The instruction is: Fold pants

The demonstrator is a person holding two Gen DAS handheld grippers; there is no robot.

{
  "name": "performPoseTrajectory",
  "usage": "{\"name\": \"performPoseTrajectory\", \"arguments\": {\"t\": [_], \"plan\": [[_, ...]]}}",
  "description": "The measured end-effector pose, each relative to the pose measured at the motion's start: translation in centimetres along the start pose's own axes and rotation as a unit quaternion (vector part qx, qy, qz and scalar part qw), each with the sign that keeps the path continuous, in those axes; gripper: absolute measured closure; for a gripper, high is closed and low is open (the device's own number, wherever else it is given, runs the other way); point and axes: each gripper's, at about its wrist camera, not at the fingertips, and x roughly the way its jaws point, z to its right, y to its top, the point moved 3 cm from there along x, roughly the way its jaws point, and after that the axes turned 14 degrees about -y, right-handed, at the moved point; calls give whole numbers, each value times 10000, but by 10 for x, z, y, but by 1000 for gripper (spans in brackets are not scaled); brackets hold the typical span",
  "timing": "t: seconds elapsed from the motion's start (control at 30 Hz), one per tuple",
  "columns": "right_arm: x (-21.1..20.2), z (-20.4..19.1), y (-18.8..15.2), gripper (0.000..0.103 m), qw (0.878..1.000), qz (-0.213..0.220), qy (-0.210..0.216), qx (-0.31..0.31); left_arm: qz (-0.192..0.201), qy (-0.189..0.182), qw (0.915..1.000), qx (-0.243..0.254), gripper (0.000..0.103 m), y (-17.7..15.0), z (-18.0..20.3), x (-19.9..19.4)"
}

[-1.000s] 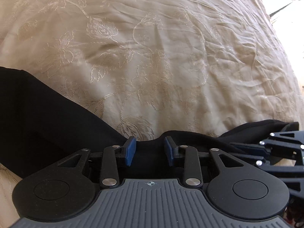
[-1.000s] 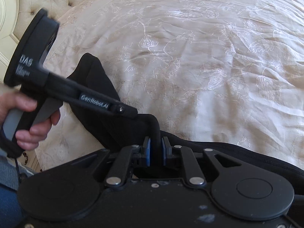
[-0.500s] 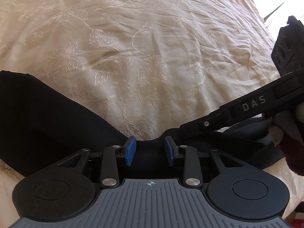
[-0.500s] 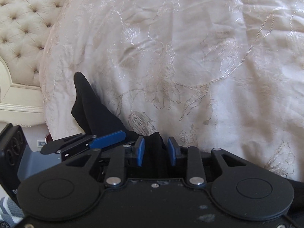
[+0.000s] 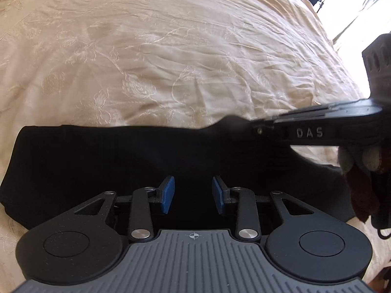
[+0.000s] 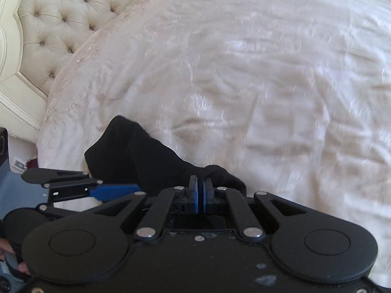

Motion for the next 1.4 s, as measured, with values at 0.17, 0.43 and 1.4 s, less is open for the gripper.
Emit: {"name": "performPoseTrajectory", "arguments": {"t": [0.17, 0.43, 1.4], "plan": [[23, -8, 12, 98, 9949, 219, -741, -644, -1317, 478, 9899, -234, 71, -26, -22, 48], [74, -2, 13, 98, 9910, -205, -1109, -721, -1406, 513, 9887, 126, 70, -37, -15, 48], [5, -28, -140, 77, 9781, -734, -1555, 1176, -991, 1512, 9830, -307, 69, -47, -88, -5]]}}
